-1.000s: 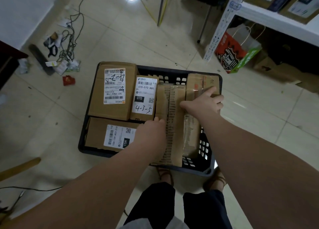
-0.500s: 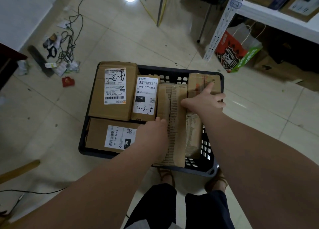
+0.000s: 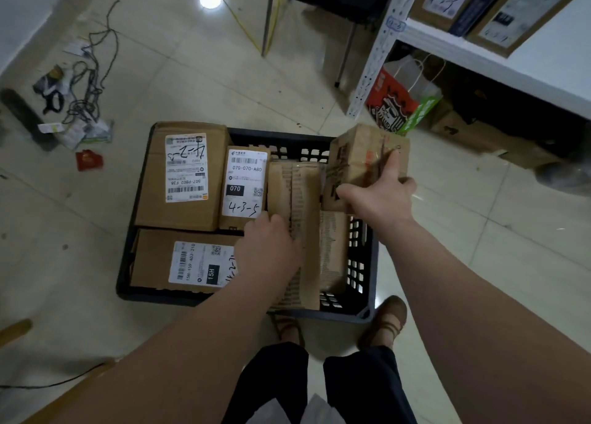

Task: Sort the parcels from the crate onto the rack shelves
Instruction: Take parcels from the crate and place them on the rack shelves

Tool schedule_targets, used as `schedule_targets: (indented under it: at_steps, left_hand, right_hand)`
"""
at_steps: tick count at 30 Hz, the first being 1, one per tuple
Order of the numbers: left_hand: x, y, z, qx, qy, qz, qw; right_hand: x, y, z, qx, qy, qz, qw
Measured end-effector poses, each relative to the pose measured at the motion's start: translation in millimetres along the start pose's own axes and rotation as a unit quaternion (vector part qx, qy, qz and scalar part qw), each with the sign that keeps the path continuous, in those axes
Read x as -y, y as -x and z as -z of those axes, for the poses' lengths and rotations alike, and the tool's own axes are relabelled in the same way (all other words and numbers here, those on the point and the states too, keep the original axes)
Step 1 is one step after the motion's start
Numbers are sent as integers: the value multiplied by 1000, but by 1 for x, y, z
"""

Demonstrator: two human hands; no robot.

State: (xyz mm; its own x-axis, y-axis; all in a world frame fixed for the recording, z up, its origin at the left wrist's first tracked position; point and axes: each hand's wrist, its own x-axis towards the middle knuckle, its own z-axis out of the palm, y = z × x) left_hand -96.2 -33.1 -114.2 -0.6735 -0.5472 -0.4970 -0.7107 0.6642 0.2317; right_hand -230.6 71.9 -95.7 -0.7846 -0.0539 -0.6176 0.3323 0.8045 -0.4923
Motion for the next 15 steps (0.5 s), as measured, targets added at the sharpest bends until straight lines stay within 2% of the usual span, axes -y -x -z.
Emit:
schedule_targets:
  at_steps: [2, 5, 7, 9, 10, 11, 13, 15]
  left_hand:
    - [-7, -2, 4, -4, 101, -14, 995]
    - [-25, -1, 28, 39, 285, -10, 958]
    - [-42, 5, 50, 109, 408, 39, 906]
    - [-58, 11, 71, 197, 523, 97, 823]
    - [-65, 15, 79, 232, 558, 107, 789]
    - [-72, 20, 86, 253, 577, 92, 771]
    - [-84, 27, 92, 259, 583, 43, 769]
    - [-99, 35, 94, 208, 571, -3, 794]
  right_hand:
    - [-6, 6, 15, 29, -91, -12, 995]
    - [-12, 18, 39, 112, -248, -12, 962]
    - [-15, 29, 57, 194, -335, 11, 922]
    - [-21, 37, 73, 282, -387, 44, 877]
    - [-24, 39, 79, 317, -409, 51, 854]
    - [-28, 40, 85, 337, -425, 50, 839]
    - [-37, 39, 96, 358, -455, 43, 814]
    - [-41, 41, 107, 358, -480, 55, 799]
